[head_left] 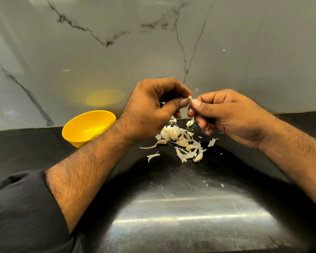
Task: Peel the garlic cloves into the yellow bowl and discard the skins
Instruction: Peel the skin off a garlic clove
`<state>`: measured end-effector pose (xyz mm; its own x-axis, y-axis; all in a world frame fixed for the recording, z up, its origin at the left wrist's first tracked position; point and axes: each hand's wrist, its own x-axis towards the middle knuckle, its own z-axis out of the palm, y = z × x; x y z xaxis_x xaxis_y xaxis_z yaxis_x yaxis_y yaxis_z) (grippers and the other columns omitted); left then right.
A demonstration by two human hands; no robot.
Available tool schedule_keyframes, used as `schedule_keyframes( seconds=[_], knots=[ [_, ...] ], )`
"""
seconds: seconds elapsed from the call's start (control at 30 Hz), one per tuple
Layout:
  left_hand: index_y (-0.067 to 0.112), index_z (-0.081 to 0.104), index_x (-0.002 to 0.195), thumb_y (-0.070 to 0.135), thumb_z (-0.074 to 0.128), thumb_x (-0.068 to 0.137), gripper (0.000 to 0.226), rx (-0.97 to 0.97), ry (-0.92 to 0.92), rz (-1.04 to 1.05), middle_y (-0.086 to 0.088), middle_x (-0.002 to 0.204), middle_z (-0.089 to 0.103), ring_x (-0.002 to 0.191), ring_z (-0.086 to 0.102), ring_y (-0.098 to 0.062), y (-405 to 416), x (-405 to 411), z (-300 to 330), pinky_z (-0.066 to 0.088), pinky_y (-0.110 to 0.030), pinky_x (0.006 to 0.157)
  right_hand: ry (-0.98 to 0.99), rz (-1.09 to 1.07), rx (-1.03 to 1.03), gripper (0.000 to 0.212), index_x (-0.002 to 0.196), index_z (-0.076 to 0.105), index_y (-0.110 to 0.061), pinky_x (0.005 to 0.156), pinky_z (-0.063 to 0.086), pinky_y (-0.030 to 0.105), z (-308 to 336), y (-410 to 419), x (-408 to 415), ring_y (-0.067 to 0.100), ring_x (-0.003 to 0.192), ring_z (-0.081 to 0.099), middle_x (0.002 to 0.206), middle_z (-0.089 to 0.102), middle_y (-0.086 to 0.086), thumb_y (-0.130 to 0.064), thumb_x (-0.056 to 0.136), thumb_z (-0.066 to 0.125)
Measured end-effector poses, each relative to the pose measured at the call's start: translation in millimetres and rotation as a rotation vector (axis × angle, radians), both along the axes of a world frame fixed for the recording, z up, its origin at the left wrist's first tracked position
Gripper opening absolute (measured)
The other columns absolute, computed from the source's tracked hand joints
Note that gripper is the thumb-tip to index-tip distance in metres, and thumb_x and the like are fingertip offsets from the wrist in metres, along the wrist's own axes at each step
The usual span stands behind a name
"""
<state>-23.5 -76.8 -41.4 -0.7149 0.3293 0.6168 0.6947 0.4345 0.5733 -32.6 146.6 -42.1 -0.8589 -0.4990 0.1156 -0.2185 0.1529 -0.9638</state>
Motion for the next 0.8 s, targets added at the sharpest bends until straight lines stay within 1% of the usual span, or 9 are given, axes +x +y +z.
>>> schedule_keyframes(
  seconds=[0.1, 0.2, 0.3, 0.37, 0.43, 0.5, 0.6, 0.8],
  knots=[
    [0.005, 0.072, 0.106, 0.007, 0.071, 0.101, 0.006, -0.016, -0.007, -0.004, 0.004, 0.089, 0.073, 0.073, 0.075, -0.018, 1, 1, 0, 0.054, -0.017, 0.06, 0.05, -0.078, 0.034, 0.037, 0.094, 0.075, -0.003, 0.058, 0.048, 0.029, -1, -1, -1, 0.017, 0.061, 0.053, 0.072, 0.064, 0.009, -0.039, 0.096, 0.066],
    [0.006, 0.071, 0.106, 0.009, 0.069, 0.102, 0.005, -0.018, -0.027, 0.008, 0.004, 0.09, 0.073, 0.073, 0.076, -0.016, 1, 0, -1, 0.056, -0.019, 0.059, 0.151, -0.185, 0.04, 0.033, 0.095, 0.078, -0.01, 0.059, 0.049, 0.027, -3, -2, -2, 0.013, 0.064, 0.056, 0.079, 0.069, 0.006, -0.042, 0.086, 0.075],
    [0.005, 0.07, 0.107, 0.007, 0.068, 0.102, 0.005, 0.007, -0.083, 0.019, -0.001, 0.092, 0.076, 0.075, 0.078, -0.016, 2, 0, -5, 0.059, -0.024, 0.06, 0.29, -0.245, 0.047, 0.022, 0.092, 0.08, -0.017, 0.061, 0.053, 0.025, -3, 0, -1, 0.011, 0.066, 0.06, 0.081, 0.076, 0.002, -0.038, 0.084, 0.08],
    [0.004, 0.071, 0.107, 0.006, 0.069, 0.102, 0.006, 0.045, -0.139, 0.02, -0.004, 0.091, 0.077, 0.077, 0.079, -0.018, 3, 0, -6, 0.063, -0.031, 0.061, 0.372, -0.261, 0.074, 0.015, 0.091, 0.081, -0.021, 0.065, 0.057, 0.026, -1, 0, 0, 0.012, 0.069, 0.066, 0.082, 0.078, 0.002, -0.034, 0.086, 0.082],
    [0.003, 0.071, 0.108, 0.007, 0.073, 0.099, 0.009, 0.089, -0.182, 0.012, -0.007, 0.09, 0.078, 0.078, 0.08, -0.019, 3, 0, -7, 0.064, -0.033, 0.064, 0.421, -0.269, 0.1, 0.009, 0.093, 0.082, -0.022, 0.07, 0.06, 0.028, -1, 0, 1, 0.012, 0.073, 0.071, 0.082, 0.078, -0.001, -0.03, 0.088, 0.083],
    [0.003, 0.07, 0.107, 0.007, 0.077, 0.096, 0.013, 0.124, -0.201, 0.006, -0.007, 0.089, 0.079, 0.078, 0.08, -0.02, 3, -1, -7, 0.064, -0.033, 0.066, 0.448, -0.276, 0.125, 0.006, 0.095, 0.082, -0.023, 0.072, 0.062, 0.025, -2, 0, 1, 0.012, 0.075, 0.074, 0.081, 0.079, -0.006, -0.026, 0.09, 0.082],
    [0.002, 0.072, 0.105, 0.005, 0.079, 0.094, 0.013, 0.121, -0.184, 0.002, -0.006, 0.089, 0.08, 0.079, 0.081, -0.019, 4, -1, -8, 0.065, -0.031, 0.068, 0.478, -0.285, 0.159, 0.003, 0.095, 0.081, -0.024, 0.069, 0.063, 0.025, -2, -2, 1, 0.009, 0.07, 0.073, 0.08, 0.078, -0.007, -0.026, 0.093, 0.079],
    [0.007, 0.081, 0.103, 0.008, 0.081, 0.093, 0.01, 0.08, -0.127, 0.011, 0.0, 0.087, 0.081, 0.079, 0.08, -0.015, 3, -5, -11, 0.062, -0.025, 0.071, 0.489, -0.26, 0.212, 0.006, 0.093, 0.081, -0.021, 0.069, 0.065, 0.033, -3, -1, -1, 0.013, 0.066, 0.075, 0.077, 0.078, -0.006, -0.023, 0.096, 0.076]
  ],
)
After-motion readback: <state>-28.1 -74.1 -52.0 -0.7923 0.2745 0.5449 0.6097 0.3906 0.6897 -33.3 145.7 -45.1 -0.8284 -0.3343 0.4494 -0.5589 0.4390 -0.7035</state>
